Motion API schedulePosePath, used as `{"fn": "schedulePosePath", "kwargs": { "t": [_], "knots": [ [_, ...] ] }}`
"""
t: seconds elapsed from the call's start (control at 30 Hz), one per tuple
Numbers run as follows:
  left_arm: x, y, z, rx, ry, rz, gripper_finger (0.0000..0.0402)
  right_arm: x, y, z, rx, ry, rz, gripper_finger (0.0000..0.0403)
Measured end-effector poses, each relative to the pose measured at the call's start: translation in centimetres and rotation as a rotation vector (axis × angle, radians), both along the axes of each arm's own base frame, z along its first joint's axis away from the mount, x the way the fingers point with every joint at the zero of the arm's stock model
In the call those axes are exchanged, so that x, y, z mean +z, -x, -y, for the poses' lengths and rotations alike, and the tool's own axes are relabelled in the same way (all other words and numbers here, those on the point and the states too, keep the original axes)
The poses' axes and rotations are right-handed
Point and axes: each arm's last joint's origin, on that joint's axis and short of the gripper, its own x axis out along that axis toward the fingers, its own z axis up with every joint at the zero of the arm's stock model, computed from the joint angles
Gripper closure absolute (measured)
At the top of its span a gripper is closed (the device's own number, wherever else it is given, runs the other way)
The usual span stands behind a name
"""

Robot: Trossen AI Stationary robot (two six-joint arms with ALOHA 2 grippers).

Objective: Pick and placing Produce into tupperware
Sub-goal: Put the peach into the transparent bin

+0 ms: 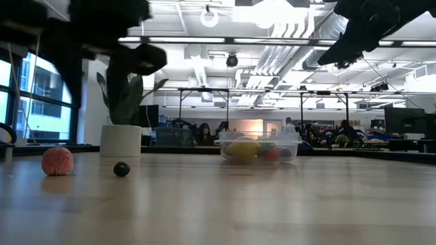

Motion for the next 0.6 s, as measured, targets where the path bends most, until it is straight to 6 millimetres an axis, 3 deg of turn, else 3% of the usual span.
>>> {"fn": "schedulePosePath", "kwargs": {
  "t": [0.27,0.6],
  "knots": [
    [-1.9,1.3,3.7,-0.097,-0.019,-0.005,0.0236,0.0,0.0,0.0,0.0,0.0,0.0,0.0329],
    [-2.5,1.5,5.5,-0.132,-0.104,0.023,0.0215,0.0,0.0,0.0,0.0,0.0,0.0,0.0329]
  ]
}}
